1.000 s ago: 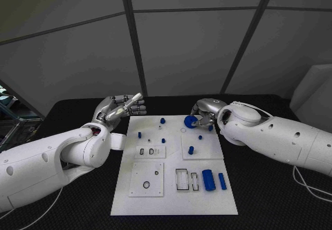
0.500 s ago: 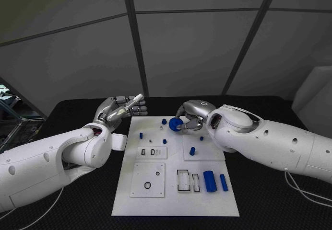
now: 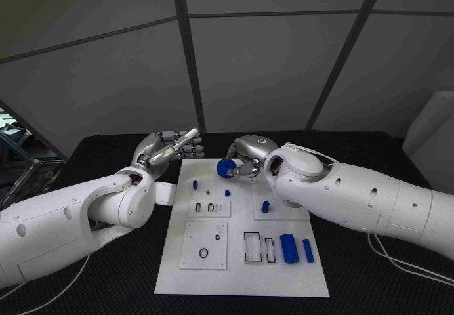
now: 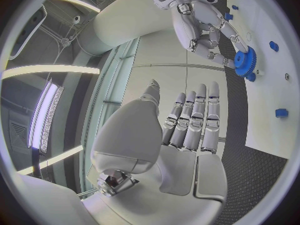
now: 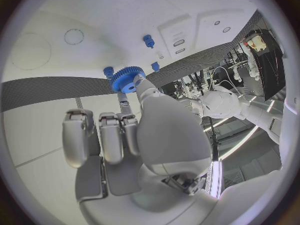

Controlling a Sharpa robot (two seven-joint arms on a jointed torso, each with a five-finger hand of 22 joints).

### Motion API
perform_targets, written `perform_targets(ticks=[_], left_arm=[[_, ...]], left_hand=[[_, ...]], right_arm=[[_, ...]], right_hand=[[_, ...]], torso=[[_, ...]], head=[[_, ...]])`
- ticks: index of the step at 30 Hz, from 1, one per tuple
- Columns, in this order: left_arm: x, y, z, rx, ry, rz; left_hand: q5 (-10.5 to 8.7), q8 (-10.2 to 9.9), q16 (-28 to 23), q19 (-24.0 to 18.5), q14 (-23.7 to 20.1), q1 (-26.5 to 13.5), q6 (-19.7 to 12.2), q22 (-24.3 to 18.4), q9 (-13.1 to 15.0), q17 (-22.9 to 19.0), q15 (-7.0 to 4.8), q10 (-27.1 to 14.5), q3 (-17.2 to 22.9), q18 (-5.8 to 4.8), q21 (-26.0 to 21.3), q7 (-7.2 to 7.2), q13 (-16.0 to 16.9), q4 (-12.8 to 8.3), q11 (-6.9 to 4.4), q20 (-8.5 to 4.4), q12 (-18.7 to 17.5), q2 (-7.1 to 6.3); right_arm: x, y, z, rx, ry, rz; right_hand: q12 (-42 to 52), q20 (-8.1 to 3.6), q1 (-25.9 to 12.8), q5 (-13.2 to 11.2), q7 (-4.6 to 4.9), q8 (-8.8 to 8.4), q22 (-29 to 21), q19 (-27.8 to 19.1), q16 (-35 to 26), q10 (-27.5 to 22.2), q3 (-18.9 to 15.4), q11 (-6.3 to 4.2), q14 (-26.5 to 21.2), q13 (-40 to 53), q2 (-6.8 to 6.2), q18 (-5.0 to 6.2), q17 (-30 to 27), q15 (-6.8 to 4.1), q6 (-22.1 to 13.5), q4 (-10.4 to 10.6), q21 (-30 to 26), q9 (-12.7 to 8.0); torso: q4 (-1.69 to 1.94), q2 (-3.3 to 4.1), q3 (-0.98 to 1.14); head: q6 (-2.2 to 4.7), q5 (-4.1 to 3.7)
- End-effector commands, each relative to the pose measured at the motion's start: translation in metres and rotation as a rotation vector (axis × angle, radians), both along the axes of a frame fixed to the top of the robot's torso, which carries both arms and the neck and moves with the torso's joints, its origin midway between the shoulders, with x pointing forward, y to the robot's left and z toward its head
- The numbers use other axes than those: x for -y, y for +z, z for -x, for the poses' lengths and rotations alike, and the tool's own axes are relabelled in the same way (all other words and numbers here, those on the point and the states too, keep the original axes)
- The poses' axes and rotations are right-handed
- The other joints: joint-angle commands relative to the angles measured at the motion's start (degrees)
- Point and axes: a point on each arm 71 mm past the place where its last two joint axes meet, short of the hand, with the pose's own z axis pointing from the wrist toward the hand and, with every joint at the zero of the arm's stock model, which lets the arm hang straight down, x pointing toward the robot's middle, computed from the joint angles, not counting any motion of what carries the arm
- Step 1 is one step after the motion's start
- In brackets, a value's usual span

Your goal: Assemble the parts on the task board

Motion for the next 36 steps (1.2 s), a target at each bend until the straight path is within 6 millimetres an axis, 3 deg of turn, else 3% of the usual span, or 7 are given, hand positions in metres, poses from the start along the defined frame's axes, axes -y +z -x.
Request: perform_targets(ticks=[1,8,12,36], left_arm=[[0.002,0.002,0.0,0.008,-0.016,0.002],[0.004,0.002,0.001,0.007,-0.021,0.004],[0.004,0.002,0.0,0.009,-0.021,0.004],[0.004,0.003,0.0,0.009,-0.021,0.004]], left_hand=[[0.02,-0.26,-0.35,-0.35,0.14,-0.04,0.29,0.08,-0.02,0.06,0.22,0.15,0.09,-0.81,0.19,0.61,-0.08,-0.32,0.03,-0.08,-0.2,0.47],[0.02,-0.31,-0.38,-0.37,0.17,-0.03,0.28,0.09,-0.03,0.08,0.22,0.11,0.06,-0.81,0.22,0.62,-0.09,-0.37,0.05,-0.07,-0.25,0.48],[0.01,-0.4,-0.46,-0.42,0.19,-0.28,0.28,0.12,-0.03,0.11,0.24,0.07,-0.11,-0.82,0.28,0.66,-0.09,-0.29,0.07,-0.06,-0.33,0.5],[0.0,-0.45,-0.51,-0.45,0.21,-0.41,0.29,0.13,-0.02,0.13,0.25,0.06,-0.2,-0.82,0.31,0.66,-0.08,-0.25,0.08,-0.05,-0.37,0.51]], right_arm=[[-0.003,0.0,-0.002,0.027,0.0,0.012],[-0.01,-0.007,-0.007,0.014,-0.003,0.033],[-0.013,-0.01,-0.009,0.008,-0.002,0.038],[-0.019,-0.026,-0.009,-0.036,0.012,0.095]], right_hand=[[0.15,-0.27,-0.47,-0.3,-1.96,-0.14,9.14,1.94,0.26,6.07,0.35,-0.32,6.07,15.08,0.12,-0.83,15.1,-0.33,2.25,0.09,0.37,0.09],[0.15,-0.2,-0.86,-0.02,-1.92,-0.45,9.13,1.93,0.26,6.07,0.57,-0.3,6.07,15.08,0.04,-0.83,15.1,-0.24,2.32,0.1,0.35,0.08],[0.15,-0.2,-0.86,-0.02,-1.92,-0.45,9.13,1.93,0.26,6.07,0.57,-0.3,6.07,15.08,0.04,-0.83,15.1,-0.24,2.32,0.1,0.35,0.08],[-0.08,-0.1,-1.65,0.0,-1.8,-1.07,9.05,1.87,0.26,5.89,0.84,-0.18,6.07,14.8,-0.49,-0.81,15.1,-0.18,2.35,-0.02,0.3,0.05]], torso=[[-0.08,-0.01,0.03],[-0.1,-0.01,0.12],[-0.05,-0.03,0.06],[-0.13,-0.04,0.12]], head=[[-0.16,0.14],[-0.28,0.22],[-0.28,0.14],[-0.54,0.54]])
